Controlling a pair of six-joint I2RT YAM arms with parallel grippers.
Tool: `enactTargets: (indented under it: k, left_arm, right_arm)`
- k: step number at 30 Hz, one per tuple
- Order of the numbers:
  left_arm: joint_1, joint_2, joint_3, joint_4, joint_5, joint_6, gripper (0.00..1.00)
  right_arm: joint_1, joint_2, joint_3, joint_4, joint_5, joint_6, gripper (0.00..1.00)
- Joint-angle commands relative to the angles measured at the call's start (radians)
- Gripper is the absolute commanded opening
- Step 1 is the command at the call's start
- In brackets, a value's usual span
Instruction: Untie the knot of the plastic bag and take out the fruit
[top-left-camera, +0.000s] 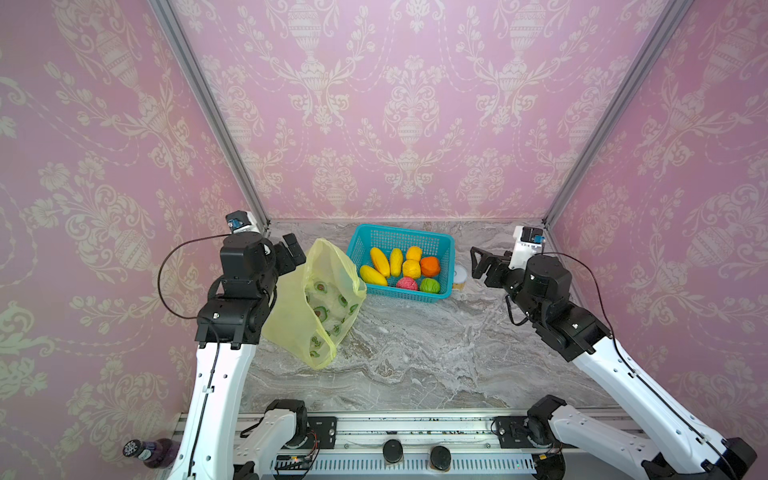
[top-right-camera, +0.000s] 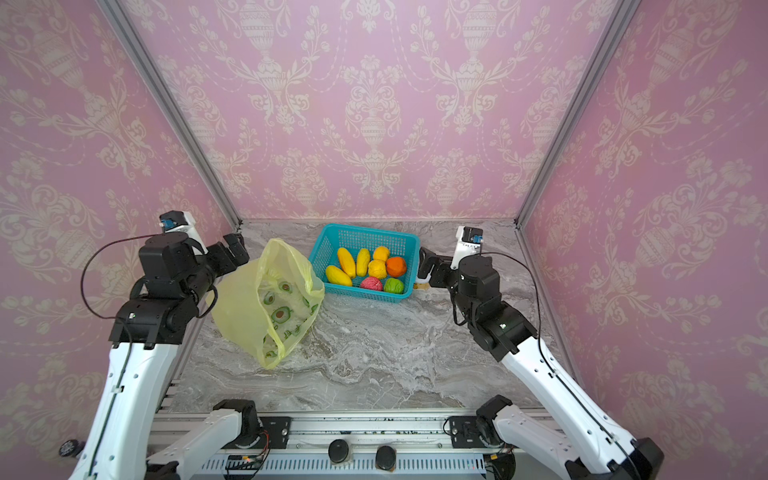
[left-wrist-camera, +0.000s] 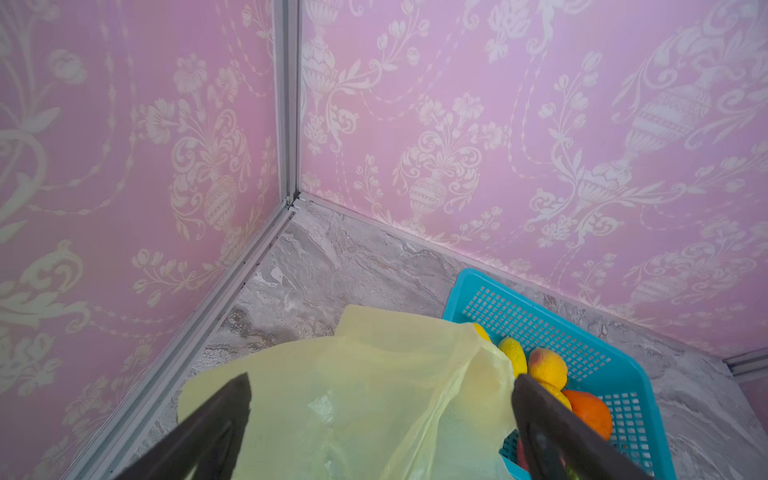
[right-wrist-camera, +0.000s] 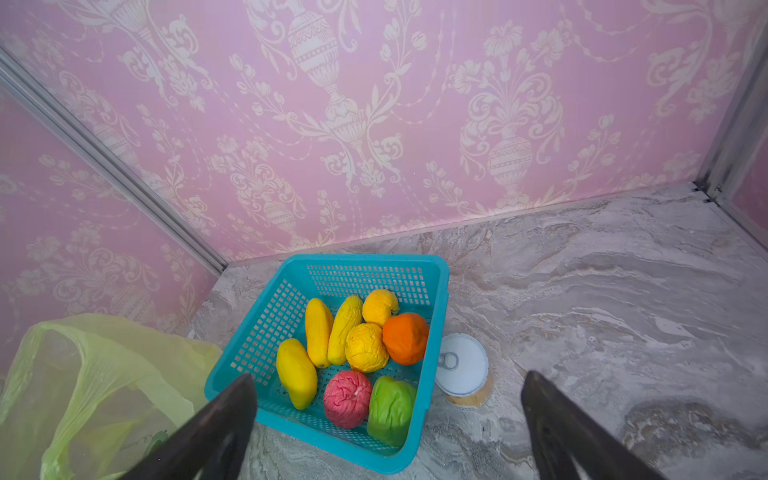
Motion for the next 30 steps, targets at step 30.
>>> enactTargets:
  k: [30]
  left_arm:
    - [-0.452, 0.140, -0.960, 1.111, -0.319, 0.482, 0.99]
  right_arm:
    - [-0.414, 0.273, -0.723, 0.895, 0.268, -0.232, 1.00]
